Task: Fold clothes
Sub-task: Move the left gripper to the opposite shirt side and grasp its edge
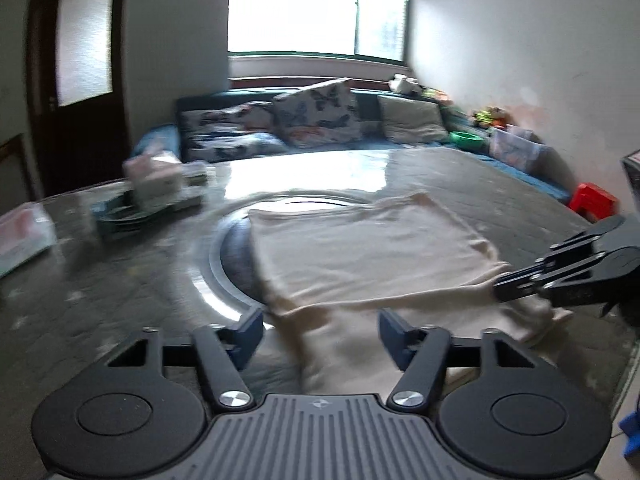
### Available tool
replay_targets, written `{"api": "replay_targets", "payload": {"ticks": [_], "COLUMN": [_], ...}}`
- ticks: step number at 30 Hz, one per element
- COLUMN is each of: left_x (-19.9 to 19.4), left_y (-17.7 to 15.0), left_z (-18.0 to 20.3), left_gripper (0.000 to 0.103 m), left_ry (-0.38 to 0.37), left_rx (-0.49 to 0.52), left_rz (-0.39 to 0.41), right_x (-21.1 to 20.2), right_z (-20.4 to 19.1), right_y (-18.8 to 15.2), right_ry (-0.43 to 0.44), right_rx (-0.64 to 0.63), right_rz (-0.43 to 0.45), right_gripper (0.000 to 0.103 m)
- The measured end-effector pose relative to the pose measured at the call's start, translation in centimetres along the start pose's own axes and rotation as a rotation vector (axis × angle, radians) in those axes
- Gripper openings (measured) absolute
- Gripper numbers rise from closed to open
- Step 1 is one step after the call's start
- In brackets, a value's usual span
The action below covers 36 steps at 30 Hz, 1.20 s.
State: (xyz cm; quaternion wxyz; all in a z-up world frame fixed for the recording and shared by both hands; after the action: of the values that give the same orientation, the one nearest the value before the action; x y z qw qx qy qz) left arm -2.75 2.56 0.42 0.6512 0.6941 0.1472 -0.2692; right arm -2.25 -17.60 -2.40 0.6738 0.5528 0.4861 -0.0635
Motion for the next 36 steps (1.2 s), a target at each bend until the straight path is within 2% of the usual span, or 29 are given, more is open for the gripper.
{"api": "replay_targets", "payload": {"ticks": [4, 10, 15, 17, 20, 24, 29, 36], "left_x": [2.7, 4.8, 5.0, 4.7, 3.4, 1.4, -1.1, -3.9], "left_y": [0.1, -0.6, -0.9, -0.8, -0.6, -1.1, -2.9, -5.2], "left_z": [1.3, 1.2, 1.4, 1.4, 1.2, 1.5, 2.8, 4.7], "left_gripper": [0.050, 0.049, 0.051, 0.051, 0.051, 0.051, 0.053, 0.055], "left_ry": [-0.039, -0.018, -0.006, -0.006, -0.010, -0.030, -0.041, -0.066], "left_rx": [0.005, 0.009, 0.028, 0.028, 0.039, 0.073, 0.190, 0.344], "left_rz": [-0.036, -0.089, -0.096, -0.097, -0.081, -0.066, -0.074, -0.064], "right_x": [0.9, 1.0, 1.3, 1.2, 0.1, -1.2, -1.3, -2.2], "right_z": [0.2, 0.4, 0.5, 0.4, 0.0, -0.5, -0.6, -1.4], "right_y": [0.0, 0.3, -0.1, -0.1, 0.0, -0.9, -2.6, -2.5], "right_ry": [-0.005, -0.004, 0.004, 0.001, 0.007, 0.020, 0.016, 0.026], "right_rx": [0.000, -0.006, -0.015, -0.023, -0.030, -0.055, -0.072, -0.076], "right_rz": [-0.011, -0.001, -0.008, -0.004, 0.013, 0.012, -0.005, 0.026], "right_gripper": [0.009, 0.009, 0.010, 0.011, 0.017, 0.017, 0.018, 0.018]}}
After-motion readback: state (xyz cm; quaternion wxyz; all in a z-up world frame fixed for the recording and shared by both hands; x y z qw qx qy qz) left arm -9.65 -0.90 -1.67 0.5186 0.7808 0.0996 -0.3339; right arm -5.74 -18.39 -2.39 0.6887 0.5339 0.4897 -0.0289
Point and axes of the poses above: each gripper's, at about its wrist camera, not at the fingertips, and x roughly the way its jaws point, z to its right, y to its top, the point moved 9 cm from there along x, roughly the way its jaws point, and after that the axes turned 4 degrees about x, right-handed, at the moved point
